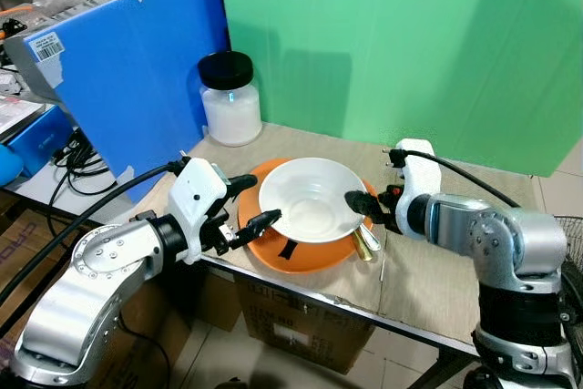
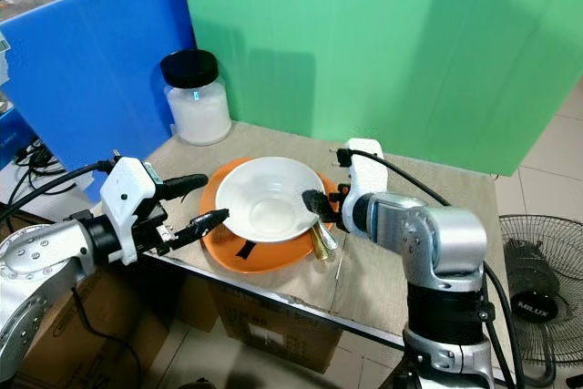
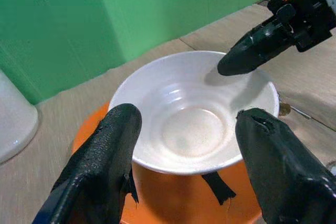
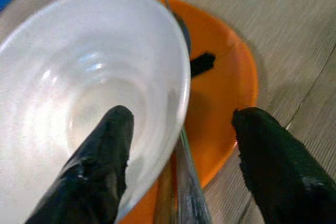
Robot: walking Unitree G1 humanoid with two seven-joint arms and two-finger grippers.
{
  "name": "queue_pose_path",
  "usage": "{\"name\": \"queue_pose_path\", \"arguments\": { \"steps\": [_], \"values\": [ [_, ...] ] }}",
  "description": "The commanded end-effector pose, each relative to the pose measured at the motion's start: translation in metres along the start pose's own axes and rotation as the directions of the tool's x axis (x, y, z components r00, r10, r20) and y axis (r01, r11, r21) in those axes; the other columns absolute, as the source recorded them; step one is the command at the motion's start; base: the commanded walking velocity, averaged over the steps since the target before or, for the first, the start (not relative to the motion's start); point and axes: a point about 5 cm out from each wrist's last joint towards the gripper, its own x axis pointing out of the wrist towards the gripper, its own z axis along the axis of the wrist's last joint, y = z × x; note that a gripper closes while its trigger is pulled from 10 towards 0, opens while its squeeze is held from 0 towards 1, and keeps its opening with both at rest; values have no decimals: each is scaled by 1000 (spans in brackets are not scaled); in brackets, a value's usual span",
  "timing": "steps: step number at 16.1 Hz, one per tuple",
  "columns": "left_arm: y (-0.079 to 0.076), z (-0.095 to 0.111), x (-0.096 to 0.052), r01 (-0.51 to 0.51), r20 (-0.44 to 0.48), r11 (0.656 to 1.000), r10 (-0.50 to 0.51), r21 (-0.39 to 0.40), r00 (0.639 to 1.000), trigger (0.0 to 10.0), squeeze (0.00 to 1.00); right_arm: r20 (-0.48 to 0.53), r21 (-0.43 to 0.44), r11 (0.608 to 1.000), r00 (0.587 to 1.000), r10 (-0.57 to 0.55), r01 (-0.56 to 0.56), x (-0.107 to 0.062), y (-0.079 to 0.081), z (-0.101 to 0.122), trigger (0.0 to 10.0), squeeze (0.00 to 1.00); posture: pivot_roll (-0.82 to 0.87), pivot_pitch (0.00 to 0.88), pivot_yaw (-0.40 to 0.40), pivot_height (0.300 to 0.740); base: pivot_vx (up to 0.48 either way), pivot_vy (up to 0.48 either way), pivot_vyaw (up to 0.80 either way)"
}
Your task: Setting the table
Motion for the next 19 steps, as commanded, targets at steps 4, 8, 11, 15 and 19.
{"name": "queue_pose_path", "arguments": {
  "steps": [4,8,11,15,19],
  "values": [
    [-1,-2,-4,10,-17,1000,-10,5,1000,10000,0,-34,90,995,998,53,-50,6,4,-3,0,0,97,0,15,740,0,0,0],
    [-3,-1,1,14,-10,1000,-14,4,1000,10000,0,-54,154,987,997,53,-44,13,3,-7,0,0,105,0,17,740,0,0,0],
    [-3,-1,0,15,-16,1000,-15,8,1000,10000,0,-51,172,984,998,47,-38,18,3,-7,0,0,110,0,20,740,0,0,0],
    [-1,-1,3,7,-13,1000,-7,25,1000,10000,0,-46,190,981,998,33,-24,21,3,-8,0,0,111,0,20,740,0,0,0],
    [-3,-1,1,0,-13,1000,0,28,1000,10000,0,22,181,983,999,35,-38,22,4,0,0,0,122,0,15,740,0,0,0]
  ]
}}
